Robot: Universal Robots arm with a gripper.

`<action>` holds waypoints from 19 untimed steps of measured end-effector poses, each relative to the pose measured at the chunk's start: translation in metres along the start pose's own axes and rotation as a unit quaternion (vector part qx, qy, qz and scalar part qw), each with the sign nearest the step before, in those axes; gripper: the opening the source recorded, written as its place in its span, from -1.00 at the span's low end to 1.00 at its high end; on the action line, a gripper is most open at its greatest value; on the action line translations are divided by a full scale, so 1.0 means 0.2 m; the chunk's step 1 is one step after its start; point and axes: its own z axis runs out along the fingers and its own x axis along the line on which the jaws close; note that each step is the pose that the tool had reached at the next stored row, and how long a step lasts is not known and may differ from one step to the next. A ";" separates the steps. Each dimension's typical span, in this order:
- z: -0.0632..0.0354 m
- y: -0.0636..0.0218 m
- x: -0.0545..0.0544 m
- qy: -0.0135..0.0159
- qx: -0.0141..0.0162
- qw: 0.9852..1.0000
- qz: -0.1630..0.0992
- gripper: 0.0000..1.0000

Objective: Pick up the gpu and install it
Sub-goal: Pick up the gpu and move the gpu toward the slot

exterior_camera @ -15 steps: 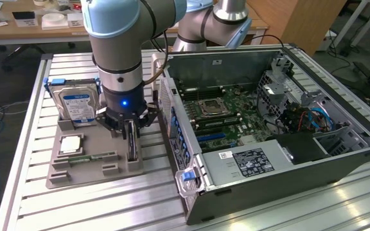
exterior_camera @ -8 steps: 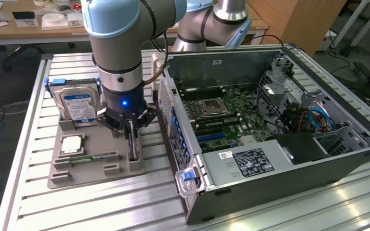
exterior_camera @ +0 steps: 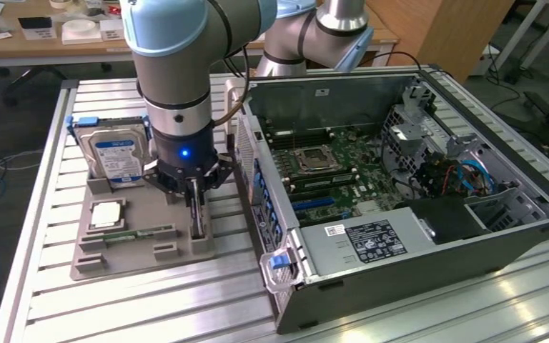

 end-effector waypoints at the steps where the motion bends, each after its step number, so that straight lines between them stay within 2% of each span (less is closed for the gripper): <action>1: 0.000 0.000 0.00 0.000 0.000 1.000 0.000 -0.47; 8: -0.015 0.001 0.00 0.000 0.000 1.000 0.000 -0.47; 19: -0.136 0.006 0.00 0.000 0.000 1.000 0.000 -0.47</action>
